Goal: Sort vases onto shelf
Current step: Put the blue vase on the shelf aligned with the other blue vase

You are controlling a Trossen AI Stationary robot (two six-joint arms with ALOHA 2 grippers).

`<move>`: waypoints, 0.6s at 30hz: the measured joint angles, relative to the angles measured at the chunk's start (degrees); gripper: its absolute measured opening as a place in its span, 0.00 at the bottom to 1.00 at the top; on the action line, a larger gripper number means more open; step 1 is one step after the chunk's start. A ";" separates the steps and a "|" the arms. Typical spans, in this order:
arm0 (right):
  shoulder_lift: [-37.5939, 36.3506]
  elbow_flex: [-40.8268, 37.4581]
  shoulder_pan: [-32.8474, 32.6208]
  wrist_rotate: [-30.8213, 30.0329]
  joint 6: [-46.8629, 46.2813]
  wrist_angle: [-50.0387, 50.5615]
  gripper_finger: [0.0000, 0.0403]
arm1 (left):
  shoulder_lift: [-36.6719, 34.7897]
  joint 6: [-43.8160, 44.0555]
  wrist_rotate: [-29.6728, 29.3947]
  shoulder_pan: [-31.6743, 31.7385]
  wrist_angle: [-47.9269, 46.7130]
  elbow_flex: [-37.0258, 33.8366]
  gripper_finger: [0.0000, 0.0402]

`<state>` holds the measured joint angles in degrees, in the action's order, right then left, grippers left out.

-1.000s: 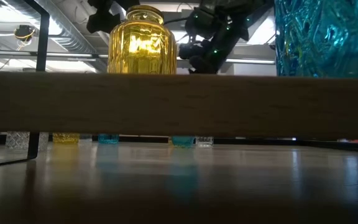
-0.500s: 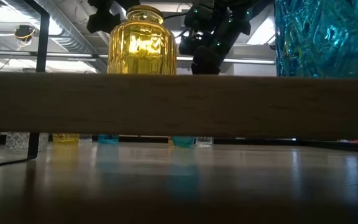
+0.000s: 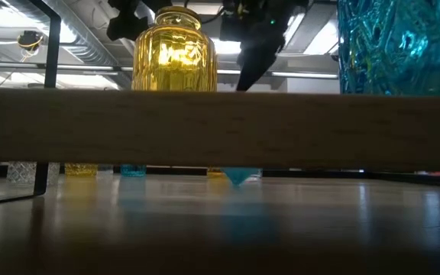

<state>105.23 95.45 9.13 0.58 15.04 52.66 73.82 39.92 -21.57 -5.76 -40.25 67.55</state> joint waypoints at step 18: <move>-0.07 -1.38 1.51 15.95 -26.80 3.53 0.13 | 0.00 0.00 0.00 0.00 0.00 0.00 0.72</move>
<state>105.16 94.07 10.65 16.53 -11.76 56.19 73.82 39.92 -21.57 -5.76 -40.25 67.55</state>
